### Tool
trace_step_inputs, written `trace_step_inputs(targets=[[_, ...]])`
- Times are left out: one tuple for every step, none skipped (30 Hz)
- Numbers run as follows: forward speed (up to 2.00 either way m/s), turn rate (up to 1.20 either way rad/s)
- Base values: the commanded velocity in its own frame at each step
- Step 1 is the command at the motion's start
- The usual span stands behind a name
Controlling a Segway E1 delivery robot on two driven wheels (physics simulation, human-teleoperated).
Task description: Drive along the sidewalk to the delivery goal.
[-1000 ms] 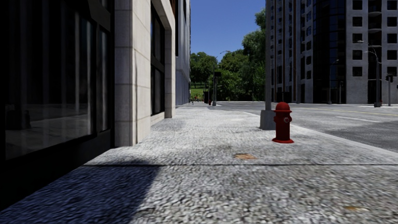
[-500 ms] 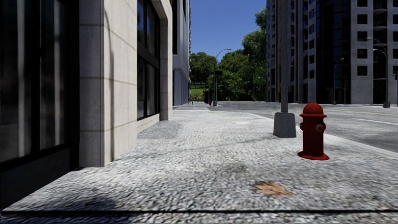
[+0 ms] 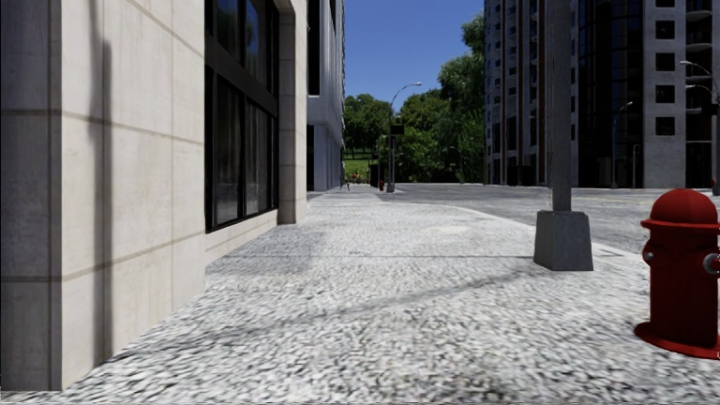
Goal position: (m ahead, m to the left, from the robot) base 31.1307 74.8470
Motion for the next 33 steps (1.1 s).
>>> trace_step_inputs(targets=[[2.0,0.0],[2.0,0.0],[2.0,0.0],[2.0,0.0],[2.0,0.0],[2.0,0.0],[2.0,0.0],[2.0,0.0],[2.0,0.0],[2.0,0.0],[2.0,0.0],[2.0,0.0],[2.0,0.0],[2.0,0.0],[2.0,0.0],[2.0,0.0],[2.0,0.0],[2.0,0.0],[2.0,0.0],[2.0,0.0],[2.0,0.0],[2.0,0.0],[2.0,0.0],[2.0,0.0],[2.0,0.0],[2.0,0.0],[2.0,0.0],[2.0,0.0],[2.0,0.0],[2.0,0.0],[2.0,0.0],[2.0,0.0],[2.0,0.0]])
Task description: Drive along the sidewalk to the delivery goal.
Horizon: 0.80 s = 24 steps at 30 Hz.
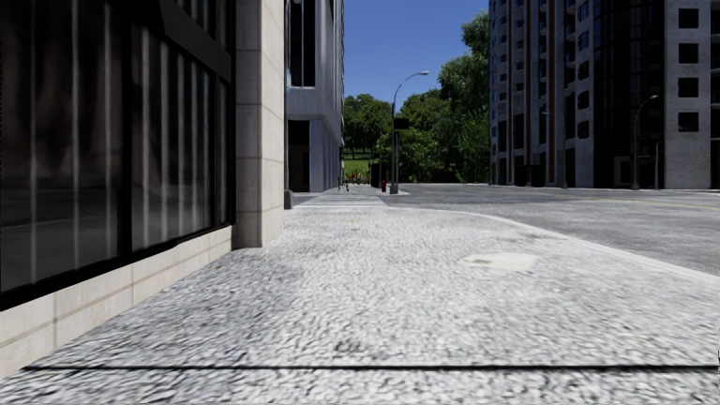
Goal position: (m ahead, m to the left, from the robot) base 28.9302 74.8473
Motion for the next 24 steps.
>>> trace_step_inputs(targets=[[2.0,0.0],[2.0,0.0],[2.0,0.0],[2.0,0.0],[2.0,0.0],[2.0,0.0],[2.0,0.0],[2.0,0.0],[2.0,0.0],[2.0,0.0],[2.0,0.0],[2.0,0.0],[2.0,0.0],[2.0,0.0],[2.0,0.0],[2.0,0.0],[2.0,0.0],[2.0,0.0],[2.0,0.0],[2.0,0.0],[2.0,0.0],[2.0,0.0],[2.0,0.0],[2.0,0.0]])
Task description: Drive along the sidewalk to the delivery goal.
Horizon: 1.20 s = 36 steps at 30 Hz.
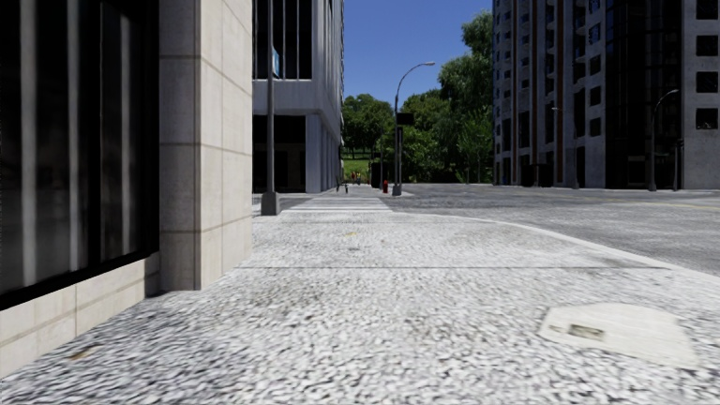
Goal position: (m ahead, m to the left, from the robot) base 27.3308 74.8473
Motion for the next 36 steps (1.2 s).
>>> trace_step_inputs(targets=[[2.0,0.0],[2.0,0.0],[2.0,0.0],[2.0,0.0],[2.0,0.0],[2.0,0.0],[2.0,0.0],[2.0,0.0],[2.0,0.0],[2.0,0.0],[2.0,0.0],[2.0,0.0],[2.0,0.0],[2.0,0.0],[2.0,0.0],[2.0,0.0],[2.0,0.0],[2.0,0.0],[2.0,0.05],[2.0,0.08],[2.0,0.1],[2.0,0.12],[2.0,0.15],[2.0,0.18],[2.0,0.18],[2.0,0.2],[2.0,0.21],[2.0,0.21],[2.0,0.21],[2.0,0.21],[2.0,0.22],[2.0,0.22],[2.0,0.22],[2.0,0.22],[2.0,0.22],[2.0,0.22]])
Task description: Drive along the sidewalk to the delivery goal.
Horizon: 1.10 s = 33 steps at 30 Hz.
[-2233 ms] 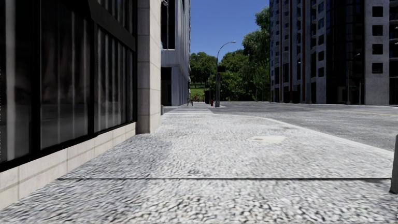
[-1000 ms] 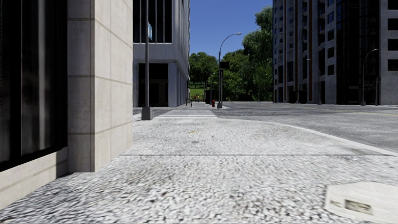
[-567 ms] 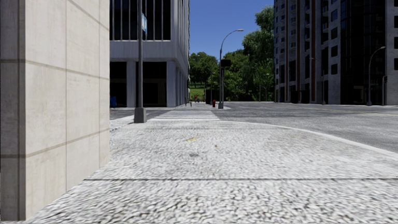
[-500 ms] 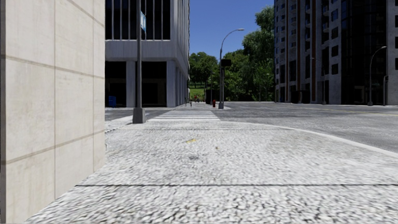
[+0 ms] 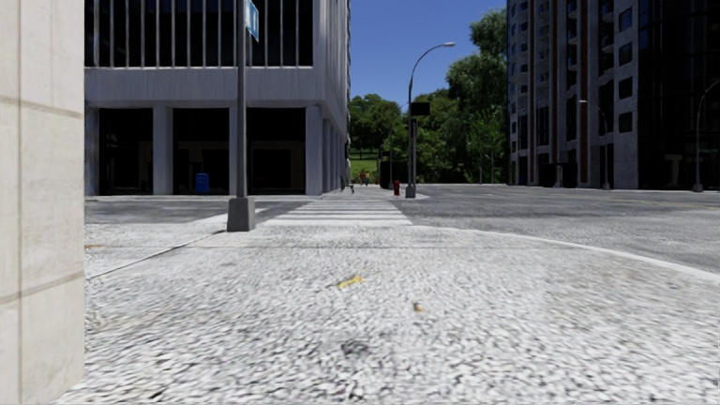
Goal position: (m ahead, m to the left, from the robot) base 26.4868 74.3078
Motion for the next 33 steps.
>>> trace_step_inputs(targets=[[2.0,0.21],[2.0,0.04],[2.0,0.0],[2.0,0.0],[2.0,0.0],[2.0,0.0],[2.0,0.0],[2.0,0.0],[2.0,0.0],[2.0,0.0],[2.0,0.0],[2.0,0.0],[2.0,0.0],[2.0,0.0],[2.0,0.0],[2.0,0.0],[2.0,0.0],[2.0,0.0],[2.0,0.0],[2.0,0.0],[2.0,0.0],[2.0,0.0],[2.0,0.0],[2.0,0.0],[2.0,0.0],[2.0,0.0],[2.0,0.0],[2.0,0.0],[2.0,0.0],[2.0,0.0],[2.0,0.0],[2.0,0.0],[2.0,0.0]])
